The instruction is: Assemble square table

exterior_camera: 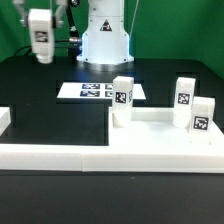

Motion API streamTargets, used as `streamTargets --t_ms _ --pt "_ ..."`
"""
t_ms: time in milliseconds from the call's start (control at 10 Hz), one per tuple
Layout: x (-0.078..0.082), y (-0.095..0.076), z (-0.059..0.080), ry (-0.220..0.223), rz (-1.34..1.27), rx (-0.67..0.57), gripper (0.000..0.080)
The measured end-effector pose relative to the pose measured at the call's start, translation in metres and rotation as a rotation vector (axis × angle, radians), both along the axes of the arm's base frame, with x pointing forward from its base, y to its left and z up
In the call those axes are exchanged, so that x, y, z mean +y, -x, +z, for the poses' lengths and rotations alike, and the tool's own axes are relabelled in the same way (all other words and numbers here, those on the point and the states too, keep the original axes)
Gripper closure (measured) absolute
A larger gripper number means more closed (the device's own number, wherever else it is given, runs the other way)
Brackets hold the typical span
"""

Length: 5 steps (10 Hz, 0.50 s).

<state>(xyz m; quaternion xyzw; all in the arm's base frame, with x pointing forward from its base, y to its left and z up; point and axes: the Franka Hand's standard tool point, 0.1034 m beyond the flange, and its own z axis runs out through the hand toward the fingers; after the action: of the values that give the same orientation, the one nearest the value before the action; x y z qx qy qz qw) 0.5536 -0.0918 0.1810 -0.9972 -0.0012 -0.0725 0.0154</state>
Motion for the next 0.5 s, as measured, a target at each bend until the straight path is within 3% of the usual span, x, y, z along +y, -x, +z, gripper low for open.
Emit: streamTargets --t_ms 100,200,300,500 --pt "0.022 -0.021 0.004 -0.016 -0.053 0.007 0.0509" --pt "0.040 -0.036 0.020 -0.040 -0.062 0.035 0.0509" --pt "0.043 -0.042 0.031 -0.039 -0.059 0.050 0.0509" --pt "0.039 -0.038 0.022 -0.032 -0.065 0.045 0.0509"
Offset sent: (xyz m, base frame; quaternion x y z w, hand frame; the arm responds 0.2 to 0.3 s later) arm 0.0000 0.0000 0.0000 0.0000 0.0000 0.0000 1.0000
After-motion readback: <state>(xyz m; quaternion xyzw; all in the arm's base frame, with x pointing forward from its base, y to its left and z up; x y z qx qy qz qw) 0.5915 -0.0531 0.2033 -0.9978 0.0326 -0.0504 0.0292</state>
